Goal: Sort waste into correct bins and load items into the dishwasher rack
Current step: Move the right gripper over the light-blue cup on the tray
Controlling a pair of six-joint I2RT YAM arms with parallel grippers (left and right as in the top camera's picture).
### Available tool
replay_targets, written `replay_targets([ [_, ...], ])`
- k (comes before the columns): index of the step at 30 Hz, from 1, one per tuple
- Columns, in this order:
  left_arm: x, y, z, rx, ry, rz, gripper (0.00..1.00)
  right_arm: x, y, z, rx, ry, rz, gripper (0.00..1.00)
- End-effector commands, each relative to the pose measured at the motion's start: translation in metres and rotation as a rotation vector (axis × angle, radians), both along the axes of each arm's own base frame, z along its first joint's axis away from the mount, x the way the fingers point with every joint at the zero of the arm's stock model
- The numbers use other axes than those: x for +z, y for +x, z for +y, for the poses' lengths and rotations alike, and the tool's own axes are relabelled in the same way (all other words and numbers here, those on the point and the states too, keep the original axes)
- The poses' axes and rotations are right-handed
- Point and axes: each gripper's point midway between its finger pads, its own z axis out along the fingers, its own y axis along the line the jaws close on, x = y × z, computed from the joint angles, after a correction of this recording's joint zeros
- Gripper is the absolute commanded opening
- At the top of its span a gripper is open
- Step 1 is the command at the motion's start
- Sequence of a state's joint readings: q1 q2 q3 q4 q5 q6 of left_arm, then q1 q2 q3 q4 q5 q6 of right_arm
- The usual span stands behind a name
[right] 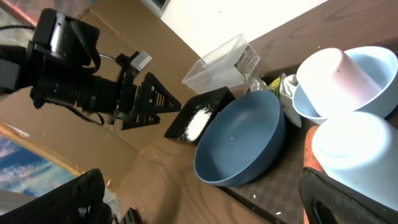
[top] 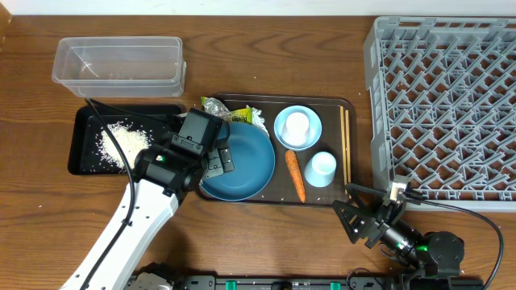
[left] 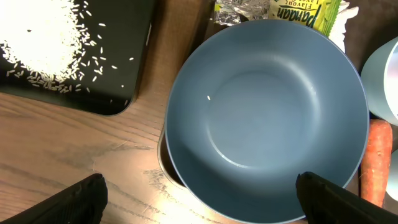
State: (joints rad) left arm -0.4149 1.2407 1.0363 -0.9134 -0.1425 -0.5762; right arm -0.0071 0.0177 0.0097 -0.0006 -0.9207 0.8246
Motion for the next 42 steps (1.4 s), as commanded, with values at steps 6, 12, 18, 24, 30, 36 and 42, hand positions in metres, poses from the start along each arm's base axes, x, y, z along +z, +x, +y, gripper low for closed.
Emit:
replay_targets([
  [6,0.002,0.003,0.004,0.017,0.018,-0.008,0.99,0.024,0.01,-0.008,-0.082,-0.142,-0.047,0.99],
  [12,0.002,0.003,0.004,0.017,0.019,-0.008,1.0,0.031,0.027,-0.033,-0.2,-0.416,0.037,0.99],
  [18,0.002,0.003,0.004,0.017,0.018,-0.008,1.0,0.036,0.037,-0.053,-0.216,-0.622,0.166,0.99],
  [24,0.002,0.003,0.004,0.017,0.018,-0.008,0.99,0.016,0.047,-0.055,-0.165,-0.705,0.33,0.99],
  [30,0.002,0.003,0.004,0.017,0.018,-0.008,1.0,-0.017,0.054,-0.048,-0.108,-0.819,0.473,0.99],
  [36,0.002,0.003,0.004,0.017,0.019,-0.008,1.0,-0.035,0.063,-0.044,-0.139,-0.939,0.551,0.99],
  [42,0.002,0.003,0.004,0.017,0.018,-0.008,1.0,-0.026,0.077,-0.018,-0.111,-0.955,0.476,0.99],
])
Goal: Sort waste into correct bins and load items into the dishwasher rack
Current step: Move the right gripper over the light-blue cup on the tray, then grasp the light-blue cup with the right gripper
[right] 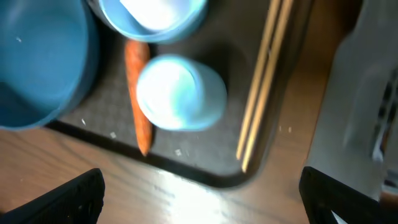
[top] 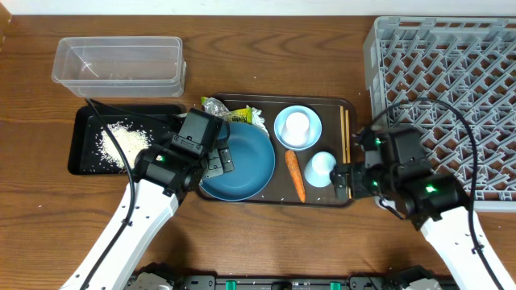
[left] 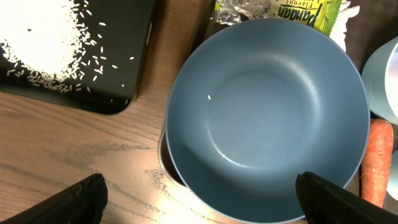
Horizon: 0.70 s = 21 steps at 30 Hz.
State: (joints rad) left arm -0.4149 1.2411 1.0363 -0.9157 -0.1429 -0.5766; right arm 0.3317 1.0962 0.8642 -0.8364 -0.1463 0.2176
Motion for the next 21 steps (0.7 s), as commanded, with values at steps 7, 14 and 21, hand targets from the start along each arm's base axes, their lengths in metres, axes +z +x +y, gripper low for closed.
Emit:
replay_targets([
  [7,0.002,0.003,0.004,0.017,0.017,-0.01,1.0,0.001,0.023,0.025,0.0,-0.027,-0.057,0.99],
  [14,0.002,0.003,0.004,0.017,0.017,-0.01,1.0,-0.024,0.034,0.04,0.002,-0.104,-0.048,0.99],
  [21,0.002,0.003,0.004,0.017,0.017,-0.01,1.0,-0.047,0.044,0.036,-0.073,-0.171,-0.022,0.99],
])
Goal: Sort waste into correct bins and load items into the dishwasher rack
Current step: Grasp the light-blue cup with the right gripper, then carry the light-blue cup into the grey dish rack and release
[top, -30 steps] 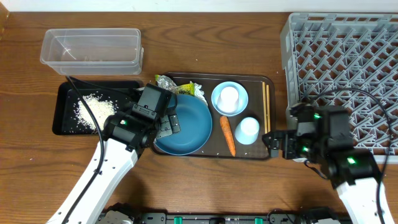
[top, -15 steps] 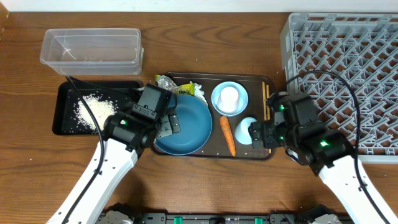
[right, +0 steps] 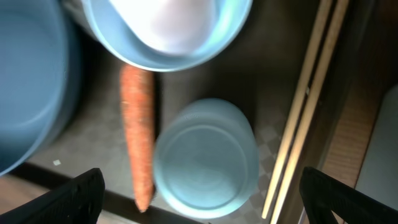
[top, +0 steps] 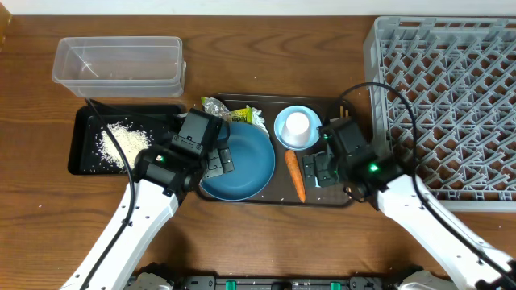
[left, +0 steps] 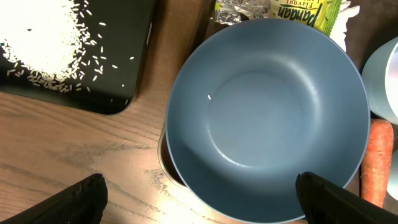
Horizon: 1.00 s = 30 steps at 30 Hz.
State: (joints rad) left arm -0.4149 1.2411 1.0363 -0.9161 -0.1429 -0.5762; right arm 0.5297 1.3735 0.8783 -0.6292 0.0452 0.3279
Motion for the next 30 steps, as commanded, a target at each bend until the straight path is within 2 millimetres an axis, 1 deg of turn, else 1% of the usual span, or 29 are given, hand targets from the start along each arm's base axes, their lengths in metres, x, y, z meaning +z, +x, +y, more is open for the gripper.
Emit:
replay_targets([
  [1,0.002,0.003,0.004,0.017,0.017,-0.011,1.0,0.0,0.012,-0.007,-0.083,-0.041,-0.032,0.99],
  [10,0.002,0.003,0.004,0.017,0.017,-0.01,1.0,-0.023,0.012,0.012,-0.038,-0.022,0.022,0.99],
  [13,0.002,0.003,0.004,0.017,0.017,-0.011,1.0,-0.029,0.009,0.017,-0.021,-0.03,0.032,0.95],
  [14,0.002,0.003,0.004,0.017,0.017,-0.011,0.99,-0.03,0.009,0.018,-0.018,-0.033,0.036,0.92],
  [15,0.002,0.003,0.004,0.017,0.017,-0.011,1.0,-0.03,0.009,0.018,-0.019,-0.033,0.037,0.87],
  [22,0.002,0.003,0.004,0.017,0.017,-0.011,1.0,-0.03,0.009,0.018,-0.019,-0.034,0.037,0.59],
  [24,0.002,0.003,0.004,0.017,0.017,-0.011,1.0,-0.03,0.009,0.018,-0.019,-0.034,0.036,0.57],
  [27,0.002,0.003,0.004,0.017,0.017,-0.011,0.99,-0.028,0.009,0.018,-0.019,-0.033,0.037,0.5],
  [29,0.002,0.003,0.004,0.017,0.017,-0.011,0.99,-0.024,0.009,0.017,-0.022,-0.033,0.037,0.46],
  [30,0.002,0.003,0.004,0.017,0.017,-0.01,1.0,-0.018,0.011,0.015,-0.029,-0.032,0.035,0.44],
])
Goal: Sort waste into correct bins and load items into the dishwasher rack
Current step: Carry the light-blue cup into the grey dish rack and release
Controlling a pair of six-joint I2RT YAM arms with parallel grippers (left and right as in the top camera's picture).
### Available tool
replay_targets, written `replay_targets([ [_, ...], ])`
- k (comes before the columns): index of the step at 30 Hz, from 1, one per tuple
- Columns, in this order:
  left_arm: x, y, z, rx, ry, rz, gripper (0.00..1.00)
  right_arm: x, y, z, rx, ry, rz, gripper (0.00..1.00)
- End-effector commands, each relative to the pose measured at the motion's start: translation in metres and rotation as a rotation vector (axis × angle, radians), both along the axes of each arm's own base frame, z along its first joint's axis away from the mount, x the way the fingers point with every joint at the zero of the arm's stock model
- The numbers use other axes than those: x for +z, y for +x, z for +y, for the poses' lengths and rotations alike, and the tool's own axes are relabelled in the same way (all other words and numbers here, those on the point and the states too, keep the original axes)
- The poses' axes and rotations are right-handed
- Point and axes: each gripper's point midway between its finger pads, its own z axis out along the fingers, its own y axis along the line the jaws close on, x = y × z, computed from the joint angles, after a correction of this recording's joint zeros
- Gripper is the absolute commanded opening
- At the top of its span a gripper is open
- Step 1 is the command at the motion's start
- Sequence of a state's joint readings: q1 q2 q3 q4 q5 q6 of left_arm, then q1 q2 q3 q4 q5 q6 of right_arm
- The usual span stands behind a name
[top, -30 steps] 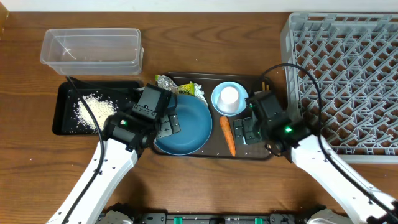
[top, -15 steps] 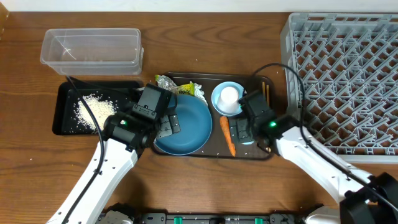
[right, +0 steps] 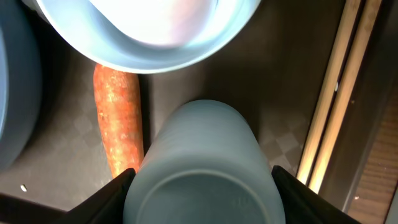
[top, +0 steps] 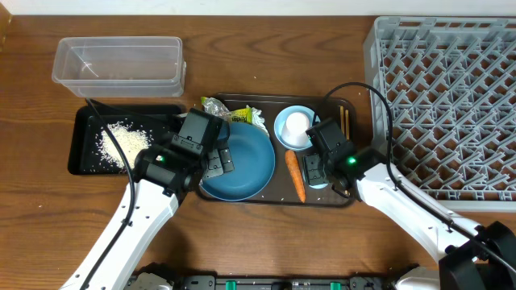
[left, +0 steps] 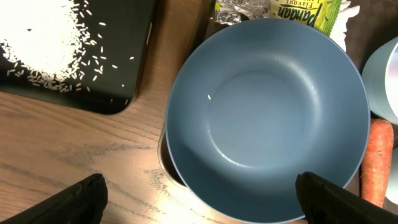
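A large blue bowl (left: 267, 118) sits on the brown tray (top: 274, 196). My left gripper (left: 200, 202) hangs open over the bowl's near rim, with its fingers (left: 78, 200) wide apart. An upside-down light blue cup (right: 202, 165) stands on the tray, and my right gripper (right: 203, 196) is closed against its two sides. An orange carrot (right: 118, 121) lies left of the cup. Behind it is a small light blue bowl (right: 143, 37) holding a pale cup. The grey dishwasher rack (top: 443, 105) stands at the right.
A pair of chopsticks (right: 336, 93) lies along the tray's right side. A yellow-green snack wrapper (top: 234, 111) is at the tray's back left. A black tray with loose rice (top: 121, 138) and a clear plastic box (top: 119, 60) are on the left.
My right gripper has come lower and a little left onto the upside-down cup, and its fingers have narrowed from wide apart to pressing the cup's sides. The left arm has not moved.
My right arm was folded low at the table's front edge, looking across the tray. Then it was over the tray's right end, then open above the cup and carrot. Now it grips the cup. The left gripper stayed open over the blue bowl throughout.
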State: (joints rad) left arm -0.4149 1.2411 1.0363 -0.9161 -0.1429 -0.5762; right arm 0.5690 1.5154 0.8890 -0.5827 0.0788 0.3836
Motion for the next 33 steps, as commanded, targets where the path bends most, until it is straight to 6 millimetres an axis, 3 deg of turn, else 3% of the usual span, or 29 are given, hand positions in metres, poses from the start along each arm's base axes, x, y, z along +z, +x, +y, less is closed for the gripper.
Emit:
replay_targets([
  [1,0.002,0.003,0.004,0.017,0.017,-0.01,1.0,0.024,0.01,0.004,-0.012,0.021,-0.035,0.43],
  [4,0.002,0.003,0.004,0.017,0.017,-0.011,1.0,0.051,0.019,-0.005,-0.047,0.032,-0.055,0.38],
  [8,0.002,0.003,0.004,0.017,0.017,-0.011,0.99,0.104,0.035,-0.032,-0.137,0.056,-0.104,0.34],
  [13,0.002,0.003,0.004,0.017,0.017,-0.011,1.0,0.167,0.056,-0.095,-0.284,0.063,-0.211,0.46],
  [14,0.002,0.003,0.004,0.017,0.017,-0.011,1.0,0.179,0.062,-0.121,-0.357,0.064,-0.241,0.47],
  [15,0.002,0.003,0.004,0.017,0.017,-0.011,1.0,0.183,0.064,-0.135,-0.399,0.064,-0.254,0.47],
  [20,0.002,0.003,0.004,0.017,0.017,-0.011,1.0,0.188,0.068,-0.231,-0.673,0.1,-0.281,0.45],
  [25,0.002,0.003,0.004,0.017,0.017,-0.011,1.0,0.178,0.047,-0.33,-0.949,0.072,-0.29,0.44],
  [29,0.002,0.003,0.004,0.017,0.017,-0.011,1.0,0.164,0.034,-0.375,-1.069,0.099,-0.275,0.45],
  [33,0.002,0.003,0.004,0.017,0.017,-0.011,1.0,0.144,0.028,-0.398,-1.122,0.106,-0.233,0.48],
])
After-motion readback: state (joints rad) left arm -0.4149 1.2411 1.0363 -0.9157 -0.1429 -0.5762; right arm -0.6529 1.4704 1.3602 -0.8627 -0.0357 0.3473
